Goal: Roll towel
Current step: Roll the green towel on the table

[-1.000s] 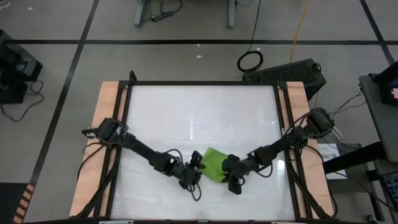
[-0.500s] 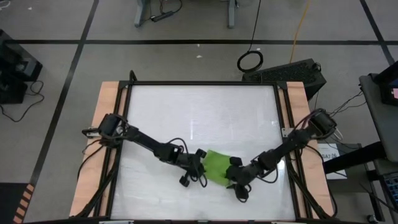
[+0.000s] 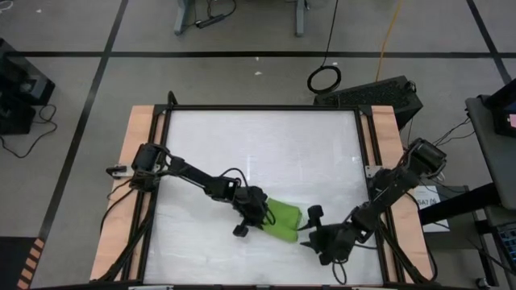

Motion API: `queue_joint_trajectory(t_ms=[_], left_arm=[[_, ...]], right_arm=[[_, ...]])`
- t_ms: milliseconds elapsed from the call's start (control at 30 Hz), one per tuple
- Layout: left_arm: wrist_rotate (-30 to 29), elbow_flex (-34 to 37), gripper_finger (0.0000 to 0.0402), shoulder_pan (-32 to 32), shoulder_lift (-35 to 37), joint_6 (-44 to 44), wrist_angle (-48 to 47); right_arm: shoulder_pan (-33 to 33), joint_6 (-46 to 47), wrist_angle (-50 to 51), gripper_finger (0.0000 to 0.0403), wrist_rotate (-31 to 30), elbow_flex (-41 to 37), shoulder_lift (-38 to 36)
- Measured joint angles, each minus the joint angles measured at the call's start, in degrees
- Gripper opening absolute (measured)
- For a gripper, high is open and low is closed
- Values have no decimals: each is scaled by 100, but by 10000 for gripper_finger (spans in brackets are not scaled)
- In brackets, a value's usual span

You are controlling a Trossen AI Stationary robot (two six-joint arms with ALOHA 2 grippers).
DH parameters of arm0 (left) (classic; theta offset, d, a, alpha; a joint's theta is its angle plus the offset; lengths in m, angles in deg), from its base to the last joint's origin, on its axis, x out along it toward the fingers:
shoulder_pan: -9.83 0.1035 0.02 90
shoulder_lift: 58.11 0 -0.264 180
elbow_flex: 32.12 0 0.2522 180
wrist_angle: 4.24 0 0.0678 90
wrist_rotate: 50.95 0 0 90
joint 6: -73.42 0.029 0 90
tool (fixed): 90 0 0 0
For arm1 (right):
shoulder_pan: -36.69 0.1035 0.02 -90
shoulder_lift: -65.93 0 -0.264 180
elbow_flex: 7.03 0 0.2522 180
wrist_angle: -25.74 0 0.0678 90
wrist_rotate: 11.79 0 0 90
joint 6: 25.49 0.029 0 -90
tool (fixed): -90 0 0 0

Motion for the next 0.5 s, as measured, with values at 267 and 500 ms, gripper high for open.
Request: queue_joint_trajectory(t_ms=[267, 500], left_arm=[[357, 1, 26, 82, -4, -455, -10], [629, 5, 27, 228, -13, -1030, 89]], right_arm=[[334, -868, -243, 233, -751, 348, 541], [286, -1625, 195, 277, -1257, 1208, 1477]])
